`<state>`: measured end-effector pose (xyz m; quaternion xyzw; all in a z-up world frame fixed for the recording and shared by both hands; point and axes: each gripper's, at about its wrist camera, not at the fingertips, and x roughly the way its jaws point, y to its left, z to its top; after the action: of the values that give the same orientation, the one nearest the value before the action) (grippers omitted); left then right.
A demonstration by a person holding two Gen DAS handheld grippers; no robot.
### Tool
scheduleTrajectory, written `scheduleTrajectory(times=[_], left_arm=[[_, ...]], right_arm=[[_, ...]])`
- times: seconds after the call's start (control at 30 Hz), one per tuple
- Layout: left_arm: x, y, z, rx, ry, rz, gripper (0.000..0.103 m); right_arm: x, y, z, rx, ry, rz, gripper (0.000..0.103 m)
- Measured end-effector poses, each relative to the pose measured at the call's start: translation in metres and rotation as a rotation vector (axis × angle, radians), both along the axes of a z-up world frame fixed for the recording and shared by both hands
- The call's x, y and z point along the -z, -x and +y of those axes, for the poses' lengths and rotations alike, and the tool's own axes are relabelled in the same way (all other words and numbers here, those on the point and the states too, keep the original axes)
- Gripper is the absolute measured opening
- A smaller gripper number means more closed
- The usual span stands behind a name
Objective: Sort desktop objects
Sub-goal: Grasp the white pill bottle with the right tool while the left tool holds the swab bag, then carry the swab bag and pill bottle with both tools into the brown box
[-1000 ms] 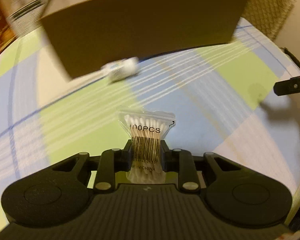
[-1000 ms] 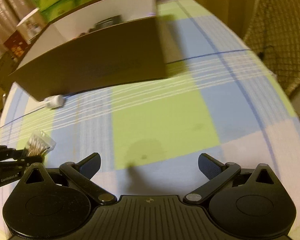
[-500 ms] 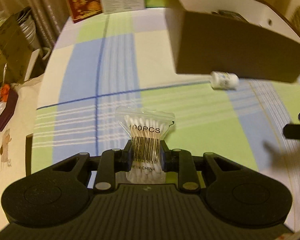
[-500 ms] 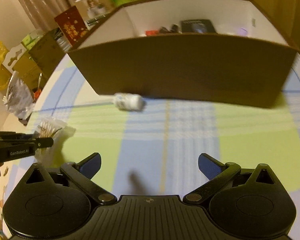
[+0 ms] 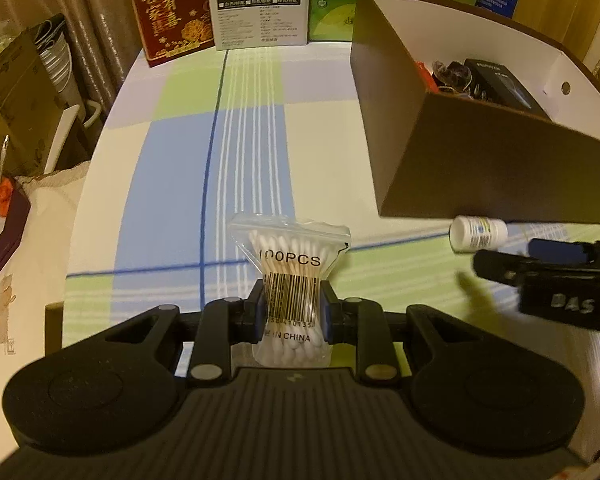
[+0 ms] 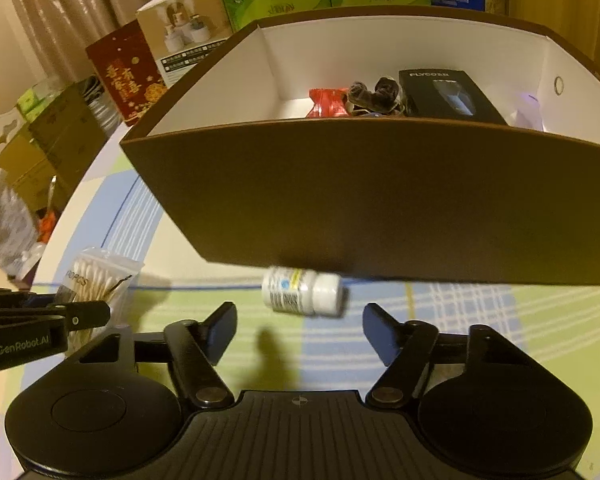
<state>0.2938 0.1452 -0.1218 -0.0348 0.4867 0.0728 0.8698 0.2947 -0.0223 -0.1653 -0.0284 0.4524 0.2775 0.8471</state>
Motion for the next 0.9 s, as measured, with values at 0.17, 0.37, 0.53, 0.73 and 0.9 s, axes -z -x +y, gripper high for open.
scheduleTrajectory(times=[0.17, 0.37, 0.53, 0.73, 0.9], left_arm=[[0.003, -0.015, 0.003, 0.008, 0.01, 0.001, 0.021], [0.006, -0.022, 0.003, 0.023, 0.024, 0.002, 0.021], [0.008, -0.022, 0.001, 0.033, 0.034, 0.009, 0.021], [0.007, -0.018, -0.008, 0.05, 0.041, 0.011, 0.021], [0.004, -0.01, -0.016, 0.06, 0.056, 0.013, 0.021]], right_arm=[[0.008, -0.003, 0.016, 0.03, 0.044, -0.024, 0.055], [0.017, -0.006, 0.023, 0.033, 0.074, -0.031, 0.044], [0.017, -0.006, 0.019, 0.013, 0.081, -0.027, 0.044], [0.013, -0.003, 0.007, 0.001, 0.082, -0.013, 0.044], [0.006, 0.001, -0.008, -0.025, 0.075, -0.008, 0.044]])
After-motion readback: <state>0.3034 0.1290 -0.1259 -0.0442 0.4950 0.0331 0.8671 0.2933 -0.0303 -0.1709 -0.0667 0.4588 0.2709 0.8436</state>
